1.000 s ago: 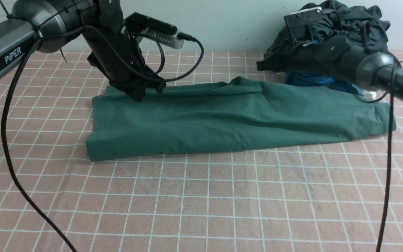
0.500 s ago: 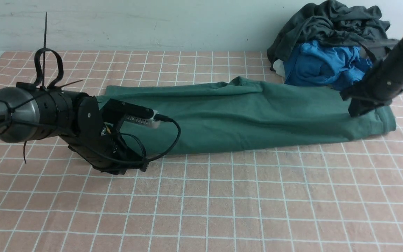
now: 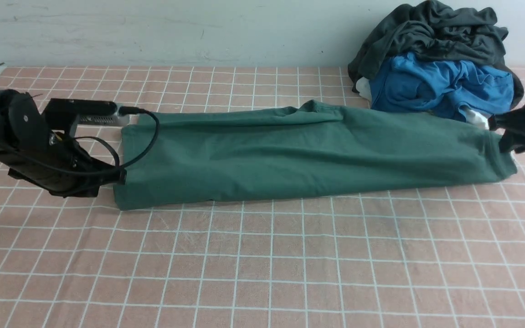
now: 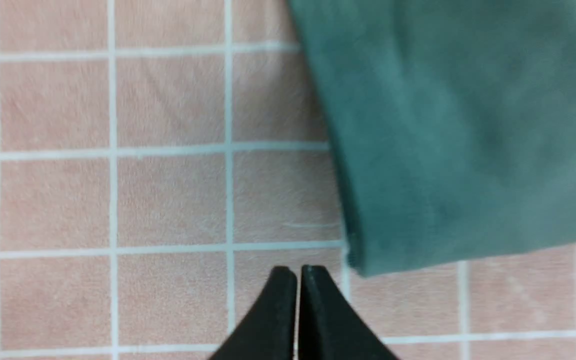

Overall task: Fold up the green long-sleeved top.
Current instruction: Use the right arm to clamp the right edge of the fabric, then use the right arm to drag the right edge of the fabric to the left and folds it over the left edge

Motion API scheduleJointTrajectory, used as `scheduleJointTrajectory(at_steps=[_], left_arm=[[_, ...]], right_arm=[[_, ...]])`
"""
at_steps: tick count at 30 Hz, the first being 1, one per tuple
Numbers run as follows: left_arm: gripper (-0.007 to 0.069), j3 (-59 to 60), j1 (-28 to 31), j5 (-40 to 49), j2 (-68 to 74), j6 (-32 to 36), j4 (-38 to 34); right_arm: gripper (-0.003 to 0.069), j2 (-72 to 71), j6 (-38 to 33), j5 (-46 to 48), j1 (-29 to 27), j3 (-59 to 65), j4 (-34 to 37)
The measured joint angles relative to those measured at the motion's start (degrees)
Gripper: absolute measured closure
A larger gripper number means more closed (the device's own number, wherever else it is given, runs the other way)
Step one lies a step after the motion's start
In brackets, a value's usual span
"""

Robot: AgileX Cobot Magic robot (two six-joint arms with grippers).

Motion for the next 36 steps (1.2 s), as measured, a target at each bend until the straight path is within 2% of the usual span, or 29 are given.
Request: scheduleJointTrajectory(at_steps=[1, 4, 7, 9, 12, 14, 17, 21, 23, 26, 29, 33, 36], left_arm=[[0.0627, 0.00, -0.09, 0.08, -0.58, 0.00, -0.13], [0.0627, 0.00, -2.48, 0.13, -5.69, 0.13, -0.10], [0.0627, 0.00, -5.93, 0.13, -10.35, 1.18, -0.10], [0.0627, 0.00, -8.28, 0.13, -12.95, 3.15, -0.10], [0.0627, 0.00, -10.41, 0.20, -15.99, 5.43, -0.14], [0.0627, 0.00, -11.57, 0.92, -18.86, 7.26, -0.20], [0.0627, 0.00, -11.77, 3.16, -21.54, 7.67, 0.13], [0.0627, 0.00, -11.77, 7.61, -25.78, 7.74, 1.83], [0.0627, 0.24, -11.77, 9.83, -28.42, 7.74, 2.55], [0.0627, 1.48, -11.77, 15.20, -33.75, 7.64, 4.08], [0.0627, 3.69, -11.77, 20.74, -37.97, 7.57, 5.17], [0.0627, 8.58, -11.77, 26.98, -41.13, 7.46, 5.74], [0.0627, 12.67, -11.77, 27.38, -41.34, 7.46, 6.03]], right_arm=[[0.0428, -0.12, 0.13, -0.09, -0.06, 0.00, 0.01], [0.0279, 1.38, 1.66, -1.64, -1.36, -0.07, 0.15], [0.0171, 4.75, 3.27, -3.90, -1.84, -0.02, -0.07], [0.0130, 6.95, 4.06, -5.68, -1.89, -0.02, 0.76], [0.0121, 8.83, 4.39, -7.28, -1.84, -0.02, 2.95], [0.0158, 9.31, 4.40, -8.73, -1.57, -0.41, 5.55], [0.0263, 9.42, 3.70, -8.46, -1.46, -0.55, 7.76], [0.0519, 9.14, -0.27, -2.56, -0.96, -2.27, 10.73], [0.0609, 8.13, -2.09, 0.61, -0.77, -3.43, 10.85], [0.0630, 3.31, -4.29, 6.13, -0.70, -5.57, 8.50], [0.0630, -3.27, -4.16, 10.32, -0.65, -6.83, 2.37], [0.0630, -11.17, -0.29, 12.10, -0.47, -7.00, -7.21], [0.0630, -15.96, 2.55, 12.10, 0.93, -7.00, -11.62]])
